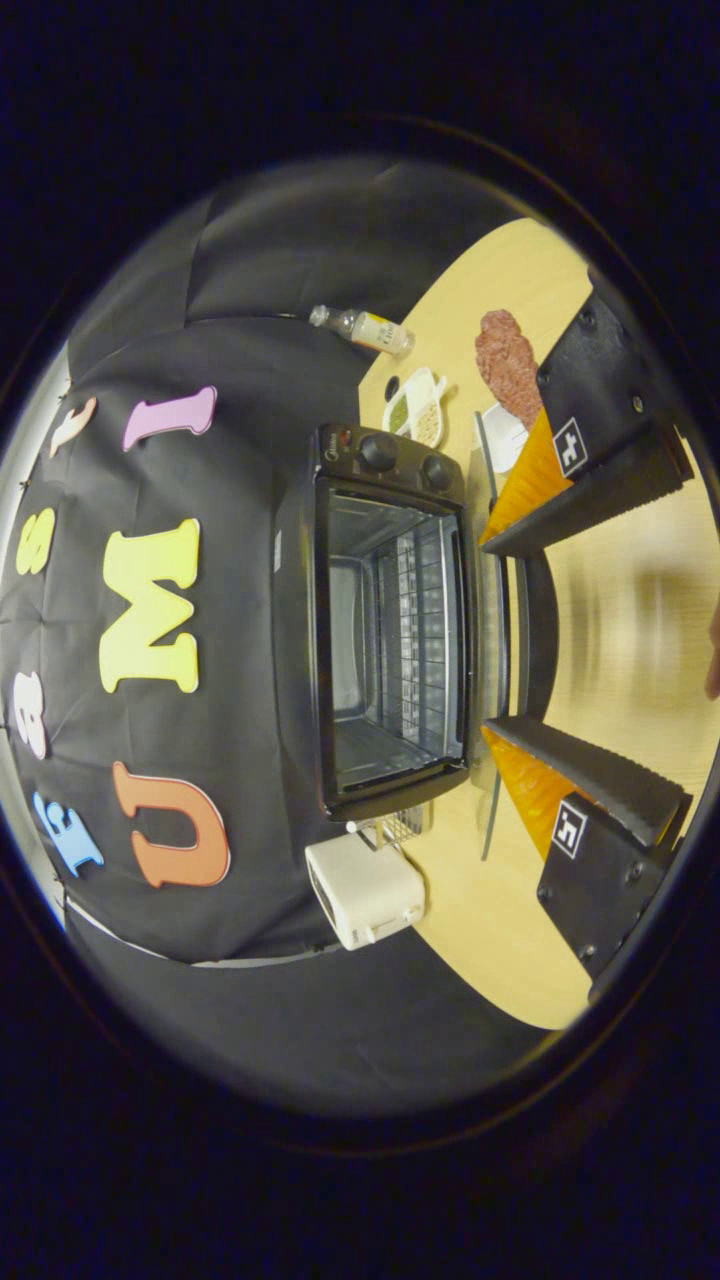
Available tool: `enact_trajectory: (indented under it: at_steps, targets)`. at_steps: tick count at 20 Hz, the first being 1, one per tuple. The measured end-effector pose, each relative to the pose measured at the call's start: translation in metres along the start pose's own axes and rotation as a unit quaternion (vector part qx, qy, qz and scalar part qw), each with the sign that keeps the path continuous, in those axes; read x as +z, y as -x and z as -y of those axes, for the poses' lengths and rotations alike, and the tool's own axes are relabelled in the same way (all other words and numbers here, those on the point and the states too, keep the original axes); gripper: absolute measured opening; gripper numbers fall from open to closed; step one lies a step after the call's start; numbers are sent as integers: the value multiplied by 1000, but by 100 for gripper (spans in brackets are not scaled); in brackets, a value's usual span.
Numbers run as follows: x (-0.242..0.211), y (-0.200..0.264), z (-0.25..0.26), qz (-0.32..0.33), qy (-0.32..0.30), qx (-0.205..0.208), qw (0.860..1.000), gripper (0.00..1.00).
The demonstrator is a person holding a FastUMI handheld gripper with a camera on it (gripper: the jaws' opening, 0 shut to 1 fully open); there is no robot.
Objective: Open the toaster oven, put the food inside, and close the toaster oven door.
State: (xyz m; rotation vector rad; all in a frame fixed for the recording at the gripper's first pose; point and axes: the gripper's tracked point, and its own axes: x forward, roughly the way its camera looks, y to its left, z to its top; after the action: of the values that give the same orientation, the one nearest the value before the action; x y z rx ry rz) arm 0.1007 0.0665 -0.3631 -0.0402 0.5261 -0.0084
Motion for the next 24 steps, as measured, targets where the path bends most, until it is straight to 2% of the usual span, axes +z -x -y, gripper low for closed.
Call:
enact_trajectory:
  at_steps: [6, 10, 11, 20, 24]
  targets:
    - [-53, 1, 3, -48, -8, -2, 999, 100]
    - [-102, -2, 9, -139, -20, -5, 990, 100]
    - [-100, -5, 9, -119, -26, -8, 993, 100]
    - [-102, -8, 11, -123, 2, -2, 992, 100]
    - [-97, 16, 12, -139, 2, 66, 988, 100]
